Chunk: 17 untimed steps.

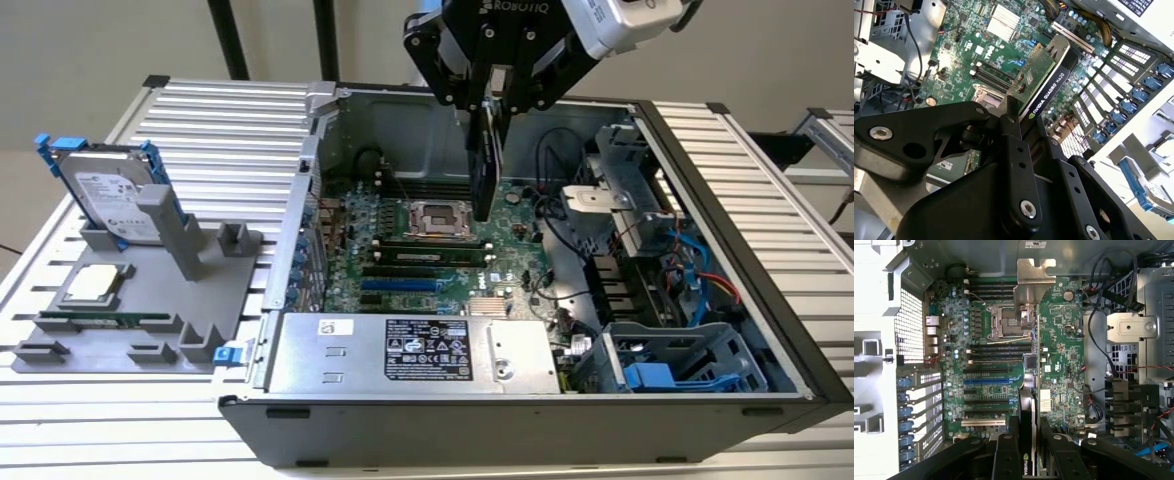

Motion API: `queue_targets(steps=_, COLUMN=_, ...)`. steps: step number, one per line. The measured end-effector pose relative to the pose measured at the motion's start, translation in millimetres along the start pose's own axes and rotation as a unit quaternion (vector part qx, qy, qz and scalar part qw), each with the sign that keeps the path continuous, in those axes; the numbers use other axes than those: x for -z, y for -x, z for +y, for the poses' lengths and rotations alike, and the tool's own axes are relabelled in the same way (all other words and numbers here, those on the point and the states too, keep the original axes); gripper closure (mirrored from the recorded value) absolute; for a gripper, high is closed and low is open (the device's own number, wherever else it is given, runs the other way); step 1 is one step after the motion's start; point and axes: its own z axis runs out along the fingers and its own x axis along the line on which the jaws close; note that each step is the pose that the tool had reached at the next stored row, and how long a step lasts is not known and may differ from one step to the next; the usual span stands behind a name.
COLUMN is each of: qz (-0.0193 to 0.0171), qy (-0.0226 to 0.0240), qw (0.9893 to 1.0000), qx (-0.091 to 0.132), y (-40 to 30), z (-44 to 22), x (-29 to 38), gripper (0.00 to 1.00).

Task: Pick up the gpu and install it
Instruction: 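Insert the gpu into the slot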

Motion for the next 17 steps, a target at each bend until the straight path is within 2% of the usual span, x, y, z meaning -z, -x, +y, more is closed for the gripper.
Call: queue_targets(steps=17, qz=0.0009, qy=0.0007, qw=0.9999, qx=0.016, y=0.0, z=0.0, x=0.0, gripper=1.0)
